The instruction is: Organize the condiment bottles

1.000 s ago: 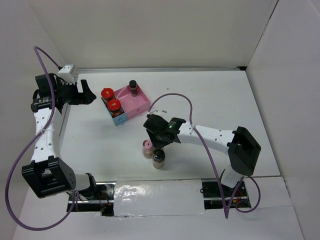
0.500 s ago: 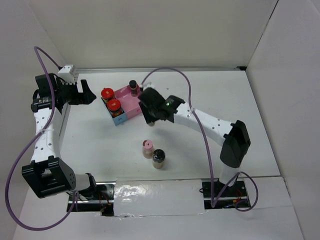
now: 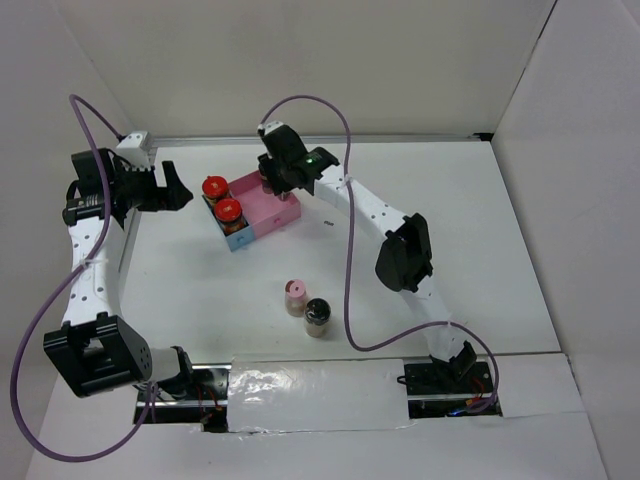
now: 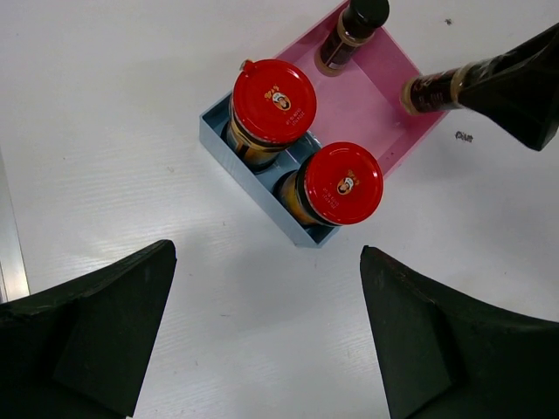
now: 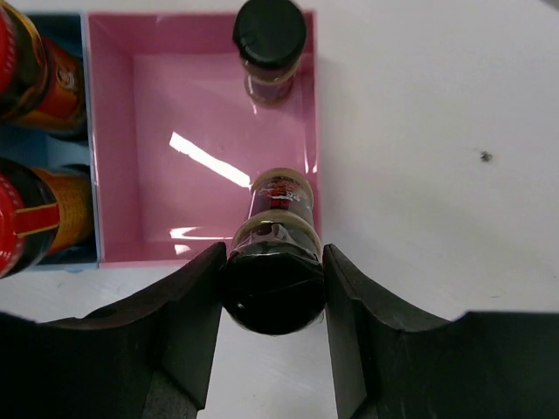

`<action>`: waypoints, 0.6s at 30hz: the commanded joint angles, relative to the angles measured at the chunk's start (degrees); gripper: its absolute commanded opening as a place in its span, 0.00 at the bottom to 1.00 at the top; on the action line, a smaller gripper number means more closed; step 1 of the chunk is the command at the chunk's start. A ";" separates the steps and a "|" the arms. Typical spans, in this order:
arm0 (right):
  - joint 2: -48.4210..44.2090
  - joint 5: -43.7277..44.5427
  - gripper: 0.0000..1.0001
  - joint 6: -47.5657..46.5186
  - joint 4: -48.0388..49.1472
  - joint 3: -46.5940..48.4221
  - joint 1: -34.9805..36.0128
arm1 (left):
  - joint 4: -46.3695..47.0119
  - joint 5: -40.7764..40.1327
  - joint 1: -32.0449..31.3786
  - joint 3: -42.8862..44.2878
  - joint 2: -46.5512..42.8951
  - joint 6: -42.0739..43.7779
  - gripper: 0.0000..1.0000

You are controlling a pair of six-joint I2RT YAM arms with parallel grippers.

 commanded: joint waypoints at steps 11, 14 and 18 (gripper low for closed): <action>2.74 -2.47 0.00 -1.19 5.68 -3.17 -0.07 | 0.83 1.20 0.11 -0.72 -0.67 0.52 0.99; 5.54 -1.42 0.00 -1.20 4.55 -2.13 -0.07 | 0.66 1.29 0.11 -0.55 -0.58 0.52 0.99; 7.40 -0.09 0.00 0.38 3.57 -0.01 -0.16 | 0.57 1.29 0.20 -0.72 -0.49 0.61 0.99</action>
